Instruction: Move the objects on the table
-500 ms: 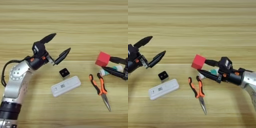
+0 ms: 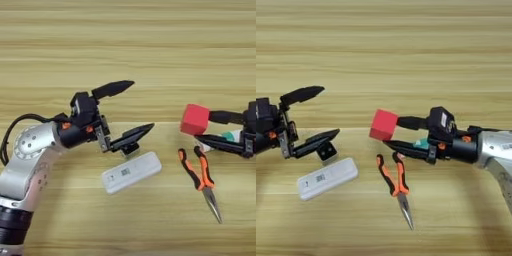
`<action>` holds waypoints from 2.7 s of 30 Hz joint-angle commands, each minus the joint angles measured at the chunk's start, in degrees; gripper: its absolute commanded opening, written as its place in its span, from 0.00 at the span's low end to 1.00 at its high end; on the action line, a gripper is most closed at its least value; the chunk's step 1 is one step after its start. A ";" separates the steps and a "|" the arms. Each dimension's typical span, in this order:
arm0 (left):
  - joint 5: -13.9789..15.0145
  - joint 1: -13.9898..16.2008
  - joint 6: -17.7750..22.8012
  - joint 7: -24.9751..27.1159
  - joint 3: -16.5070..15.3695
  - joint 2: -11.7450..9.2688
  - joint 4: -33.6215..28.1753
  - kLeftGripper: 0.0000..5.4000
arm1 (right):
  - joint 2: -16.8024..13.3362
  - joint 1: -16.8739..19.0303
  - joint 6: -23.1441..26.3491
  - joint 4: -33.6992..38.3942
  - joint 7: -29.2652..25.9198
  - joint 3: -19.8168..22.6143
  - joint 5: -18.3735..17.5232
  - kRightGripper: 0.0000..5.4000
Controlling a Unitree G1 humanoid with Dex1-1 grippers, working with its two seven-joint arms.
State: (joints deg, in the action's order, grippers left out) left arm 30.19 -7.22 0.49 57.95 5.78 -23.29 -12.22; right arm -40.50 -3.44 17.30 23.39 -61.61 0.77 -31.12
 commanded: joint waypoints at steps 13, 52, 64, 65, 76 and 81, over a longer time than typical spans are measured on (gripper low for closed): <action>0.89 0.40 4.12 6.05 4.73 -1.30 -4.34 1.00 | -2.68 -2.15 5.92 7.89 -0.34 -2.36 -2.60 0.42; 1.32 -0.25 5.63 7.70 7.17 -1.28 -8.63 0.47 | -1.99 -6.31 8.60 12.39 1.67 -5.97 -5.12 0.42; 0.91 -0.49 5.35 7.42 7.17 -1.12 -8.33 0.43 | -2.55 -5.30 8.25 11.59 0.84 -5.80 -4.81 0.42; 0.87 -0.48 5.30 7.42 7.17 -1.11 -8.32 0.43 | -2.58 -5.22 8.27 11.59 0.76 -5.80 -4.80 0.42; 0.55 -0.15 4.84 7.25 7.31 -0.87 -8.14 0.43 | -2.02 -4.78 8.41 11.61 1.19 -5.29 -5.27 0.49; 0.52 -0.11 4.63 7.14 7.44 -0.72 -7.95 0.41 | -1.70 -4.80 8.48 11.61 1.66 -5.18 -5.63 0.58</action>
State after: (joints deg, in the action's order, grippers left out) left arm 31.52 -7.26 5.69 65.20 12.96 -23.82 -20.27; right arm -42.26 -8.01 25.58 35.07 -60.33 -5.18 -36.08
